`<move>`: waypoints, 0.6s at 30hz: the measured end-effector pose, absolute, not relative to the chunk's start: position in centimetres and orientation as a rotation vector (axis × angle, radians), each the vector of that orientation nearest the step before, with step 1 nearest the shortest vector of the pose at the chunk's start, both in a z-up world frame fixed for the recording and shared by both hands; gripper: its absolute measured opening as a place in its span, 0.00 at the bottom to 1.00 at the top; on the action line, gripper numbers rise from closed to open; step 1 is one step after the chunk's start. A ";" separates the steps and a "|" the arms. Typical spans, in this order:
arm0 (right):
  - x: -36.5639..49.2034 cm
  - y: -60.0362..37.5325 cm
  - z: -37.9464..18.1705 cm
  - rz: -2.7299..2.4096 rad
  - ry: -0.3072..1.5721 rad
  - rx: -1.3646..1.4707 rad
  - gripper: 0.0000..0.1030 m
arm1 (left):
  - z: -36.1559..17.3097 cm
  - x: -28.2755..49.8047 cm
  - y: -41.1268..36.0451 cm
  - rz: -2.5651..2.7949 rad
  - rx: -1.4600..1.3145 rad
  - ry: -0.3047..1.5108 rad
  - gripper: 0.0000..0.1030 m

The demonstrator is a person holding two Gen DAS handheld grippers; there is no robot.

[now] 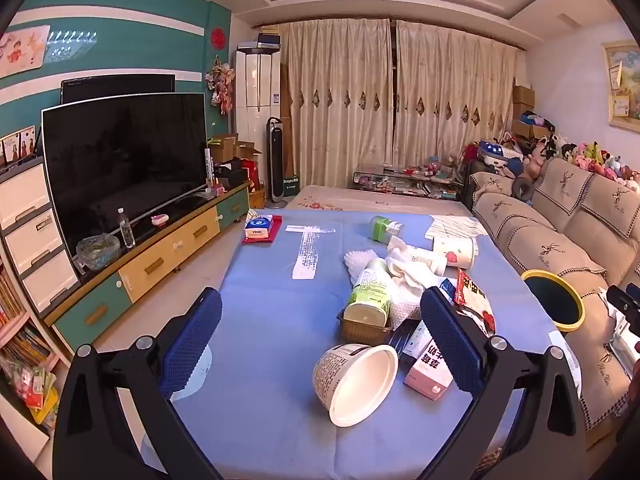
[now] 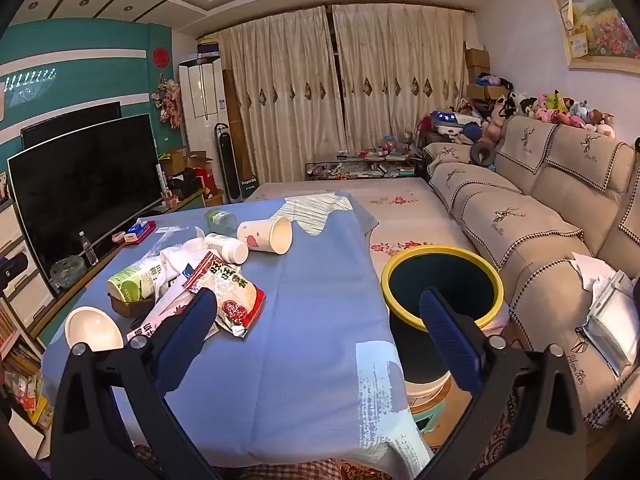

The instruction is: Collect trash

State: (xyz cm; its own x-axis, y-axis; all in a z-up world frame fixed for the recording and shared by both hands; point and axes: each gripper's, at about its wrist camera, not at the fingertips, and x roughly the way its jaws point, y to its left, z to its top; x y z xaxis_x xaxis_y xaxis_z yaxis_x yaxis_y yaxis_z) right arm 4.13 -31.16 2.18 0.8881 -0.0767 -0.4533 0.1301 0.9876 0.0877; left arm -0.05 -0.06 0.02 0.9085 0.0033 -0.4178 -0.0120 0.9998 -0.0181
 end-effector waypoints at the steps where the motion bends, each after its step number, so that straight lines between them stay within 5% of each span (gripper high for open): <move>1: 4.1 -31.2 2.2 -0.108 0.466 0.116 0.94 | 0.0 -0.1 0.0 0.005 -0.022 0.430 0.95; 18: 4.1 -31.2 1.8 -0.109 0.473 0.124 0.94 | 0.4 -0.3 -0.7 -0.008 -0.001 0.438 0.95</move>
State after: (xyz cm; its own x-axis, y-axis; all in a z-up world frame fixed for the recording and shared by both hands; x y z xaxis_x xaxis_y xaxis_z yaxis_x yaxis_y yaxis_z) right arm 4.13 -31.18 1.78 0.8849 -0.0756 -0.4597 0.1331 0.9866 0.0941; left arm -0.25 -0.73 0.36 0.9057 -0.0076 -0.4238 0.0073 1.0000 -0.0022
